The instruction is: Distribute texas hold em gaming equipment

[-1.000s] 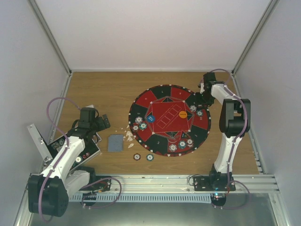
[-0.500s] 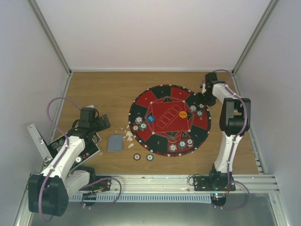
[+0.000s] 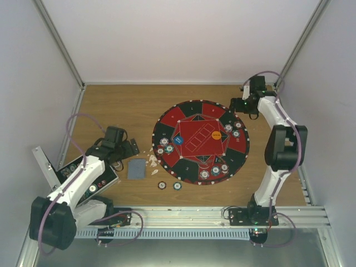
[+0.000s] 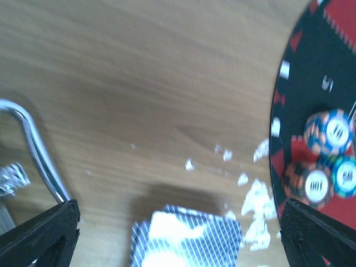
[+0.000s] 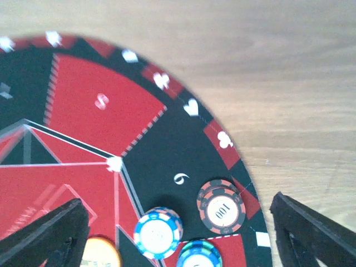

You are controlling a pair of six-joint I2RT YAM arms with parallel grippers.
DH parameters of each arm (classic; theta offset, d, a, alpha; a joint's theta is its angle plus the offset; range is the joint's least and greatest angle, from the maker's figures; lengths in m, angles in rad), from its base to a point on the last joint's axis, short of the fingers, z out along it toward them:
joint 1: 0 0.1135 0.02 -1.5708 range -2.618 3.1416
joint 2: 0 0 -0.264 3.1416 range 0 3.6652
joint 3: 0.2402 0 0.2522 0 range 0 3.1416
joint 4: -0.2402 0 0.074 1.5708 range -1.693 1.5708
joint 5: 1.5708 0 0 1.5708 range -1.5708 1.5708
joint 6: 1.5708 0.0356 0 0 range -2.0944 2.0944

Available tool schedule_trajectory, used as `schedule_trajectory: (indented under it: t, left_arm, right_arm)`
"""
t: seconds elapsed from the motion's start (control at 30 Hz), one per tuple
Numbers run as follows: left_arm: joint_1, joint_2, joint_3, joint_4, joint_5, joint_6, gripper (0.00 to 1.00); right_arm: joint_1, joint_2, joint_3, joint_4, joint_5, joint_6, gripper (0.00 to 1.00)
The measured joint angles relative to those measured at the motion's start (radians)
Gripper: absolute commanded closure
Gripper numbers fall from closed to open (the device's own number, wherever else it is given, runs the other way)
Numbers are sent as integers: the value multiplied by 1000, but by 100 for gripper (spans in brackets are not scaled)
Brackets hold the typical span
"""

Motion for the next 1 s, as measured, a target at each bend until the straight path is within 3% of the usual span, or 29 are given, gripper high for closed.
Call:
schedule_trajectory:
  t: [0.2,0.53,0.8,1.0]
  left_arm:
    - [-150,121,45,-135,-27,-91,1]
    - [-189,215,132,-307,-91,-137,1]
    - [-208,192,119,-298,-11,-88,1]
    - [-212,195,110,-291,21,-66,1]
  right_arm:
    - [0,-240,-106,113,-18,47,0]
    - [11,-473,-492,290,-82,172,0]
    - [19,-488,-518,343,-162,212,0]
    - [102,-449,-481,347,-225,169,0]
